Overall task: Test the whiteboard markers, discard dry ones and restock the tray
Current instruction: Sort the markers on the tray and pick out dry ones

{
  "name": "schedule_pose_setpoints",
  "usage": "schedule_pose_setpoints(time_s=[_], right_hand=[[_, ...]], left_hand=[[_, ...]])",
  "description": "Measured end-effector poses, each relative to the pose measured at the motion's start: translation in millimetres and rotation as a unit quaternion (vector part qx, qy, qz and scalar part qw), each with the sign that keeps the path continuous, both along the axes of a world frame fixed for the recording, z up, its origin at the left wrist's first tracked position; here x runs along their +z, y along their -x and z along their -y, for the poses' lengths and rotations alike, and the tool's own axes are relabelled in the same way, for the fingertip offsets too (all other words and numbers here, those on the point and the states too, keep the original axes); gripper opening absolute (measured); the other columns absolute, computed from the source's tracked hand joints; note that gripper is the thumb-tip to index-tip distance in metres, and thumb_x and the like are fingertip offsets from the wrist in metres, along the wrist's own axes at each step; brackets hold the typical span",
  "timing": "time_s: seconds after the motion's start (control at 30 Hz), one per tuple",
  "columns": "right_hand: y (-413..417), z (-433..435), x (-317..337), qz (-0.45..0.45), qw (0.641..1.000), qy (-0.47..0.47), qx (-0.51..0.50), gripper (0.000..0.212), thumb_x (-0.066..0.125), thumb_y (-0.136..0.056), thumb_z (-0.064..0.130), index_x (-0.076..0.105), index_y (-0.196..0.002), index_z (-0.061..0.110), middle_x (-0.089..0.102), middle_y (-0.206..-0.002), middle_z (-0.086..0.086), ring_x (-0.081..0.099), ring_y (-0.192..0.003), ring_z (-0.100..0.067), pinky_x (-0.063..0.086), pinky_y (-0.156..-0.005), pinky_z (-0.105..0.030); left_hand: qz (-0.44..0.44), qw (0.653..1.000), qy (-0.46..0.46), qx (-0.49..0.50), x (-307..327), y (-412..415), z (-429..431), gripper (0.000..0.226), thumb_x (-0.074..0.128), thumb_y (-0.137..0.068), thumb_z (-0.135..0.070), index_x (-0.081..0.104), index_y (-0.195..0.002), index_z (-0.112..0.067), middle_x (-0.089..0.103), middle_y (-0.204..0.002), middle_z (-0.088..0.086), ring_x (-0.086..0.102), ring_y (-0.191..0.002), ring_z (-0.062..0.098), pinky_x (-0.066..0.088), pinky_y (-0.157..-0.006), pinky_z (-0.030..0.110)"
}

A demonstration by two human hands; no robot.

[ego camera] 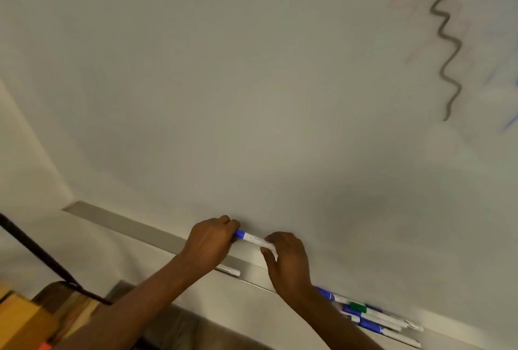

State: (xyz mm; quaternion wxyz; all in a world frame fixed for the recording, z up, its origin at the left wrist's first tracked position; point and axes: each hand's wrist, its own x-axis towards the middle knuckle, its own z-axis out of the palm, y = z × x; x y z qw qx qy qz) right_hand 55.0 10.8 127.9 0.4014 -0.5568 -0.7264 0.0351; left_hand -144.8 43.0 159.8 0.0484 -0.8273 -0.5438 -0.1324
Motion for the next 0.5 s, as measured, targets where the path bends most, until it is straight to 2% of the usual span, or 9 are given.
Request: schedule_pose_setpoints(time_s=[0.07, 0.13, 0.17, 0.23, 0.3, 0.37, 0.43, 0.5], right_hand=[[15.8, -5.0, -24.9, -0.003, 0.999, 0.035, -0.013, 0.015, 0.074, -0.074, 0.021, 0.068, -0.087, 0.019, 0.065, -0.085, 0.004, 0.06, -0.074, -0.012, 0.042, -0.073, -0.017], [29.4, -11.8, -48.7, 0.009, 0.998, 0.06, -0.019, 0.016, 0.073, -0.071, 0.021, 0.07, -0.086, 0.019, 0.065, -0.084, 0.003, 0.06, -0.076, -0.012, 0.043, -0.073, -0.017], [35.1, -16.1, -59.8, 0.012, 0.997, 0.069, -0.02, 0.016, 0.071, -0.069, 0.023, 0.07, -0.085, 0.019, 0.065, -0.083, 0.004, 0.057, -0.077, -0.01, 0.043, -0.073, -0.016], [44.0, -24.5, -82.3, 0.007, 0.995, 0.092, -0.024, 0.018, 0.073, -0.065, 0.023, 0.07, -0.083, 0.021, 0.065, -0.081, 0.005, 0.054, -0.077, -0.008, 0.044, -0.07, -0.019], [50.8, -32.6, -105.4, 0.009, 0.992, 0.121, -0.033, 0.022, 0.08, -0.061, 0.019, 0.07, -0.081, 0.021, 0.066, -0.08, 0.005, 0.06, -0.073, -0.012, 0.048, -0.067, -0.022], [57.0, -41.4, -124.9, 0.028, 0.989, 0.139, -0.043, 0.021, 0.082, -0.06, 0.018, 0.072, -0.078, 0.021, 0.067, -0.076, 0.005, 0.063, -0.067, -0.015, 0.044, -0.069, -0.023], [62.9, -49.0, -139.4, 0.052, 0.986, 0.15, -0.049, 0.013, 0.073, -0.061, 0.022, 0.072, -0.074, 0.021, 0.068, -0.073, 0.006, 0.064, -0.063, -0.015, 0.037, -0.071, -0.022], [70.2, -55.5, -152.3, 0.073, 0.983, 0.162, -0.054, 0.013, 0.069, -0.06, 0.022, 0.073, -0.072, 0.021, 0.068, -0.072, 0.006, 0.065, -0.064, -0.014, 0.037, -0.071, -0.025]], left_hand=[[0.022, 0.997, 0.057, 0.052, -17.7, 8.3, -4.6, 0.047, 0.088, -0.064, -0.023, 0.068, -0.106, -0.014, 0.068, -0.1, 0.005, 0.066, -0.065, 0.018, 0.057, -0.055, 0.03], [0.035, 0.988, 0.095, 0.115, -40.3, 17.3, -6.2, 0.064, 0.079, -0.077, -0.025, 0.051, -0.133, -0.01, 0.048, -0.14, 0.012, 0.066, -0.1, 0.023, 0.054, -0.085, 0.033], [0.02, 0.986, 0.105, 0.129, -52.7, 22.7, -5.3, 0.071, 0.076, -0.079, -0.027, 0.043, -0.139, -0.01, 0.038, -0.149, 0.012, 0.059, -0.114, 0.024, 0.049, -0.095, 0.034], [0.002, 0.985, 0.119, 0.123, -76.5, 33.0, -3.0, 0.081, 0.081, -0.072, -0.036, 0.045, -0.139, -0.01, 0.039, -0.148, 0.014, 0.051, -0.125, 0.028, 0.046, -0.098, 0.038], [-0.043, 0.984, 0.141, 0.106, -99.0, 45.5, -5.6, 0.091, 0.088, -0.052, -0.05, 0.057, -0.128, -0.011, 0.055, -0.133, 0.016, 0.06, -0.113, 0.033, 0.054, -0.084, 0.043], [-0.071, 0.977, 0.167, 0.113, -117.6, 57.4, -12.0, 0.102, 0.086, -0.039, -0.063, 0.059, -0.123, -0.012, 0.063, -0.122, 0.016, 0.065, -0.102, 0.034, 0.055, -0.076, 0.045], [-0.075, 0.969, 0.206, 0.111, -134.1, 67.5, -18.6, 0.108, 0.082, -0.037, -0.069, 0.052, -0.123, -0.013, 0.064, -0.118, 0.015, 0.065, -0.099, 0.035, 0.055, -0.076, 0.047], [-0.089, 0.967, 0.219, 0.1, -151.2, 76.0, -22.6, 0.108, 0.081, -0.038, -0.07, 0.052, -0.122, -0.01, 0.064, -0.117, 0.017, 0.064, -0.1, 0.036, 0.054, -0.078, 0.049]])
